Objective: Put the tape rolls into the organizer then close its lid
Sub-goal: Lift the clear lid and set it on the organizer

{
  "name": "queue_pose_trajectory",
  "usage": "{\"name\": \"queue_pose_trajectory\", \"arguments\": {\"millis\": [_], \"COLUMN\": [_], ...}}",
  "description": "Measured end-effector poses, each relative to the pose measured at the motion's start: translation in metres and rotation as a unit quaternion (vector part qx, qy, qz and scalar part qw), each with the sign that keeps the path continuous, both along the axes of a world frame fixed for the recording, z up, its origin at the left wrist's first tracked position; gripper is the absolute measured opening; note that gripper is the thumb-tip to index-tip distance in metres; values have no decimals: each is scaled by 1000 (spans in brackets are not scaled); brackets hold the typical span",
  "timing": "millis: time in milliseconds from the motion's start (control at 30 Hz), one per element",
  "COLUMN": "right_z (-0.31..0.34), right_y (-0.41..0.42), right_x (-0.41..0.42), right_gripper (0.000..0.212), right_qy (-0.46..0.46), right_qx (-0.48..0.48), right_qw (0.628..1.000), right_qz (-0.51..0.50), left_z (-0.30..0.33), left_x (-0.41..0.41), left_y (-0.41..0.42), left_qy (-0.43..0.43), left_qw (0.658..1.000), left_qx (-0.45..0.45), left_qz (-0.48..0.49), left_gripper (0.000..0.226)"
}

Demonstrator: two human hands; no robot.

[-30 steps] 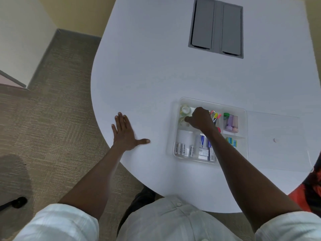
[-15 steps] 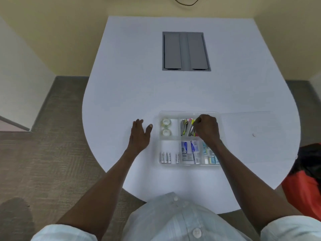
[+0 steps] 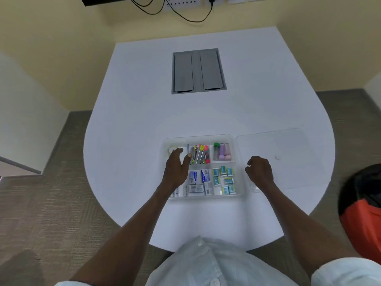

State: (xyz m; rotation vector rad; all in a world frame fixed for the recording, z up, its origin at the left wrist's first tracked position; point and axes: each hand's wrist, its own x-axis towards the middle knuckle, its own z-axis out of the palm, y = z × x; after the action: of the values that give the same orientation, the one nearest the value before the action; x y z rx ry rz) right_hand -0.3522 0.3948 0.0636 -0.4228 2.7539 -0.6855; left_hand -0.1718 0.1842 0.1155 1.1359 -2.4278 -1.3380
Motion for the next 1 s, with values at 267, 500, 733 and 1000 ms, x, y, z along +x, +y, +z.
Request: {"name": "queue_pose_trajectory", "arguments": {"millis": [267,500,733,1000], "right_z": [-46,-39,-25,18], "right_y": [24,11,9,1], "right_x": [7,19,22,8], "right_gripper": [10,12,11,27], "right_qy": [10,49,71,199], "right_qx": [92,95,116,189], "right_qw": [992,991,990,961], "right_qz": [89,77,32,19], "left_z": [10,11,13,20], "left_x": [0,1,3,-11], "left_y": [20,16,11,4], "left_qy": [7,2,-9,7], "left_qw": [1000,1000,1000,999], "left_qx": [-20,-24,-25,-25], "left_qz": [7,0,-7,-25], "left_gripper": [51,54,53,54]}}
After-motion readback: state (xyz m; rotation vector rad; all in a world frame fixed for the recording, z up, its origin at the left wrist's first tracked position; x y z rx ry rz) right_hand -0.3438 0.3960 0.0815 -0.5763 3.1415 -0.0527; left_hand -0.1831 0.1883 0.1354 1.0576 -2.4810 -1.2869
